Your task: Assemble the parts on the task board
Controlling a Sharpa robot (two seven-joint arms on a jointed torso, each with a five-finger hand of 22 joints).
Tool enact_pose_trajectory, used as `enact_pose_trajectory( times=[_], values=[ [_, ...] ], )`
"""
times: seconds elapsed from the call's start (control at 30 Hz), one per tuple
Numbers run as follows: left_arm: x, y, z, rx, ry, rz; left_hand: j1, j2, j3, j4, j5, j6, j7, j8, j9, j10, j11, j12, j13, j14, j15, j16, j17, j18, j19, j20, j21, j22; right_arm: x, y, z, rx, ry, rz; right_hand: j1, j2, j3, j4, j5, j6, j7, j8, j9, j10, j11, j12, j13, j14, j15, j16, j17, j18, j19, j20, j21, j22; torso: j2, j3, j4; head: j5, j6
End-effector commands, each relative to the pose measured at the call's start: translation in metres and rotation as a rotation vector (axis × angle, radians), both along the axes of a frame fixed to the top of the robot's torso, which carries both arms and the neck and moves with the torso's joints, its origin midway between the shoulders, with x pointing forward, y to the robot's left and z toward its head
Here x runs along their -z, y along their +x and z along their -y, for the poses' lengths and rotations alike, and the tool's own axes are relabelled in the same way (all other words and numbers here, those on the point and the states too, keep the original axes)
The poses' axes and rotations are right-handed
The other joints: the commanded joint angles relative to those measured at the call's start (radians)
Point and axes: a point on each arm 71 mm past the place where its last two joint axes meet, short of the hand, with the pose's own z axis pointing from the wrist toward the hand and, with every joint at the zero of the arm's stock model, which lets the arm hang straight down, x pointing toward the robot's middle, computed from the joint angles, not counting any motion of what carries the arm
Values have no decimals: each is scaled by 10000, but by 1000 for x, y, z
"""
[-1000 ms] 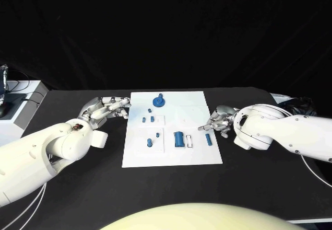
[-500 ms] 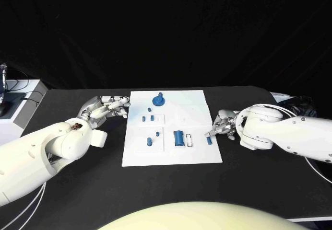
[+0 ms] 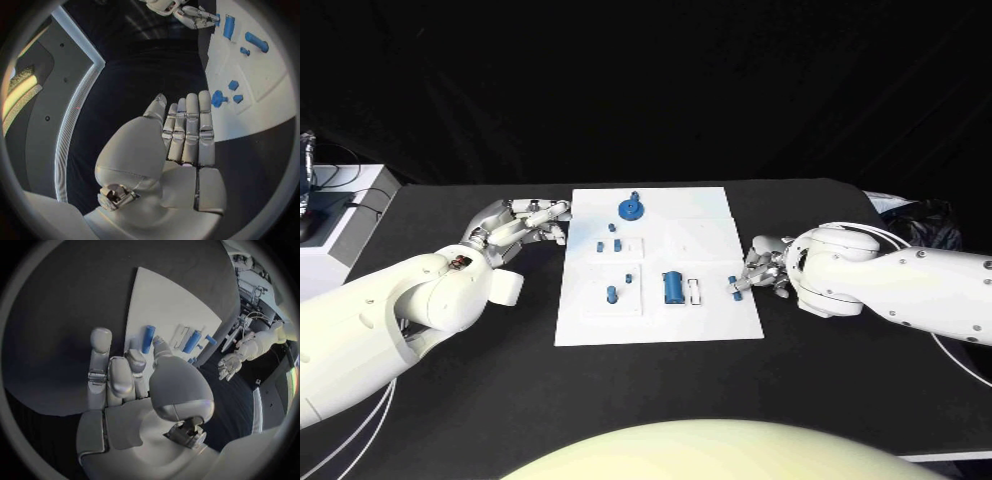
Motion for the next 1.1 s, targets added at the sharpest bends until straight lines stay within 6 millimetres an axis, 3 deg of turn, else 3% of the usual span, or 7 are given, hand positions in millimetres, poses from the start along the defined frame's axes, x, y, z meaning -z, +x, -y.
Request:
enact_pose_trajectory(
  times=[0.03,0.47,0.53,0.57,0.63,0.9,1.1],
  values=[
    [-1,0,2,160,-76,81,-55,-2,7,48,-5,-49,15,-34,11,-38,0,23,10,-3,28,21,-14,9,42,2,-36,8,2,-2,-4,-180,-153,-126,51,-106,-8,54,76,17,-15,14,-31,55,-28,14,14,36,6,25,16,-21,460,-22,56,231,2,5,8,-12,-20],
    [-1,-1,2,138,-63,79,-51,0,8,46,-5,-74,25,-38,10,-38,2,24,10,-4,29,21,-15,9,44,1,-42,14,12,-6,-13,-392,-103,-435,588,297,192,-674,1216,-29,-12,-69,-100,-8,-36,-67,-16,29,-2,-13,21,-25,447,-23,-29,228,2,-2,3,-23,-60],
    [-1,-1,2,138,-62,78,-53,-2,7,47,-6,-91,32,-38,10,-40,3,23,10,-4,30,21,-16,9,45,2,-48,18,12,-5,-12,-382,-107,-435,842,471,485,-839,837,-64,-38,-112,-141,-28,-48,-91,-25,26,-21,-23,15,-29,445,-31,-42,226,-2,-3,3,-20,-66],
    [-1,-1,1,136,-61,79,-52,-3,7,47,-4,-102,36,-40,9,-42,5,22,10,-4,30,20,-16,9,46,2,-49,19,13,-5,-12,-380,-115,-444,961,441,1111,-971,251,-75,-23,-196,-252,-60,-34,-125,-35,25,-34,-32,21,-50,444,-49,-44,231,-3,-4,4,-10,-71],
    [-1,-1,1,134,-59,78,-54,-4,6,49,-7,-139,51,-41,9,-40,9,24,10,-3,31,21,-17,10,49,3,-50,22,14,-4,-12,-394,-119,-459,1026,435,1565,-1083,403,-102,-17,-254,-320,-85,-59,-153,-45,22,-29,-41,23,-54,441,-53,-64,228,-3,-3,5,-9,-77],
    [-1,-1,1,118,-47,72,-56,-10,4,51,-4,-177,70,-45,7,-55,17,17,8,-3,35,21,-18,12,52,4,-54,27,18,-3,-13,-688,-59,-623,594,55,6157,-2413,441,-420,328,-452,-431,-229,89,-354,-164,12,77,-87,70,34,405,21,-130,320,0,-5,4,2,-97],
    [-1,-1,0,103,-33,68,-60,-12,3,56,-4,-227,97,-43,8,-68,28,16,10,-6,42,21,-19,13,48,8,-64,30,19,-4,-15,-792,61,-761,272,23,7363,-2809,456,-518,479,-521,-564,-350,166,-410,-236,5,152,-109,119,165,364,111,-131,451,-6,-8,1,7,-108]
  ],
)
